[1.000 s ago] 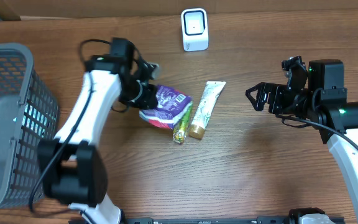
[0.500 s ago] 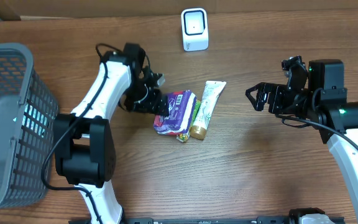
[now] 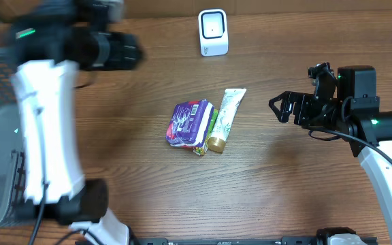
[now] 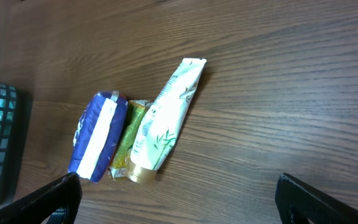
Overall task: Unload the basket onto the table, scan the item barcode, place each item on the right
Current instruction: 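Place the purple pack beside the green bag, return left gripper to basket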
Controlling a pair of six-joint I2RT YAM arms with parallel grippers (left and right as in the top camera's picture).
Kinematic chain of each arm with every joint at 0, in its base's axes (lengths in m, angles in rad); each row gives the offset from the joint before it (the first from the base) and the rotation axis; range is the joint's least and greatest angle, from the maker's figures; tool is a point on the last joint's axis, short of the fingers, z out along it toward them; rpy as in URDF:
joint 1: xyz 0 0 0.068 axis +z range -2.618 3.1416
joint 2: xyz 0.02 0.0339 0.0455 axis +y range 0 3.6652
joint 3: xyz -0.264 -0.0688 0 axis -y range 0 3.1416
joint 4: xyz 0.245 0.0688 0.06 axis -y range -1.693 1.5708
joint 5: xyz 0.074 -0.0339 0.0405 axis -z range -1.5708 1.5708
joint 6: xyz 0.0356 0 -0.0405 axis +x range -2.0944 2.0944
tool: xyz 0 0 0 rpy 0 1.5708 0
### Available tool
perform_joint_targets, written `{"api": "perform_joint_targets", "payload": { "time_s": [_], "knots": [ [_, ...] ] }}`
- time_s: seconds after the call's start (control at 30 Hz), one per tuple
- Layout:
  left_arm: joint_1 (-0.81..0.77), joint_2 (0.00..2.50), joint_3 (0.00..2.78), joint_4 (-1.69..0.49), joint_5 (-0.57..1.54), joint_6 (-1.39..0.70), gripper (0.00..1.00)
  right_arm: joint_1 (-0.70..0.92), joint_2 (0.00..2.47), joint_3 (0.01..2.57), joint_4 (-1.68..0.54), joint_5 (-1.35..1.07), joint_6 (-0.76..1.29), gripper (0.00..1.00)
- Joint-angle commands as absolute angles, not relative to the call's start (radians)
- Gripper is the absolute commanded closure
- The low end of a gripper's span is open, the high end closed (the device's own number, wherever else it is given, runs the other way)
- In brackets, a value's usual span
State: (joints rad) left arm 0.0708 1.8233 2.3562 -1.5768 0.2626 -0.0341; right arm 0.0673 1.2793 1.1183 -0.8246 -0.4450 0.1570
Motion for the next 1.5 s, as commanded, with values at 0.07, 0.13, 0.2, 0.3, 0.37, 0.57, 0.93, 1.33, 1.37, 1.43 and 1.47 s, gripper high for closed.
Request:
{"api": "perform_joint_targets", "payload": {
  "time_s": [0.07,0.13,0.2,0.3,0.37,0.57,0.93,1.33,1.37,1.43,1.47],
  "knots": [
    [0.434,1.707,2.384,-1.654,0.142,-0.165,0.20,0.073,1.276,1.119,-0.820,-0.446,0.155,0.00],
    [0.566,1.708,2.376,-1.656,0.143,-0.169,0.11,0.073,1.276,1.119,-0.821,-0.446,0.156,0.00],
    [0.690,1.716,2.347,-1.639,0.144,-0.197,0.00,0.073,1.276,1.119,-0.822,-0.447,0.156,0.00],
    [0.828,1.743,2.283,-1.592,0.167,-0.218,0.00,0.073,1.276,1.119,-0.826,-0.447,0.156,0.00],
    [0.875,1.764,2.217,-1.551,0.177,-0.218,0.00,0.073,1.276,1.119,-0.827,-0.446,0.155,0.00],
    [0.888,1.829,1.980,-1.381,0.221,-0.216,0.02,0.073,1.276,1.119,-0.830,-0.446,0.155,0.00],
    [0.851,1.861,1.584,-1.006,0.341,-0.206,0.02,0.073,1.276,1.119,-0.846,-0.446,0.155,0.00],
    [0.806,1.863,1.319,-0.720,0.223,-0.292,0.04,0.073,1.276,1.119,-0.849,-0.446,0.156,0.00],
    [0.805,1.863,1.299,-0.697,0.220,-0.297,0.04,0.073,1.276,1.119,-0.849,-0.446,0.156,0.00],
    [0.805,1.867,1.262,-0.656,0.220,-0.297,0.05,0.073,1.276,1.119,-0.849,-0.447,0.156,0.00],
    [0.805,1.872,1.246,-0.636,0.220,-0.296,0.04,0.073,1.276,1.119,-0.849,-0.447,0.156,0.00]
  ]
}}
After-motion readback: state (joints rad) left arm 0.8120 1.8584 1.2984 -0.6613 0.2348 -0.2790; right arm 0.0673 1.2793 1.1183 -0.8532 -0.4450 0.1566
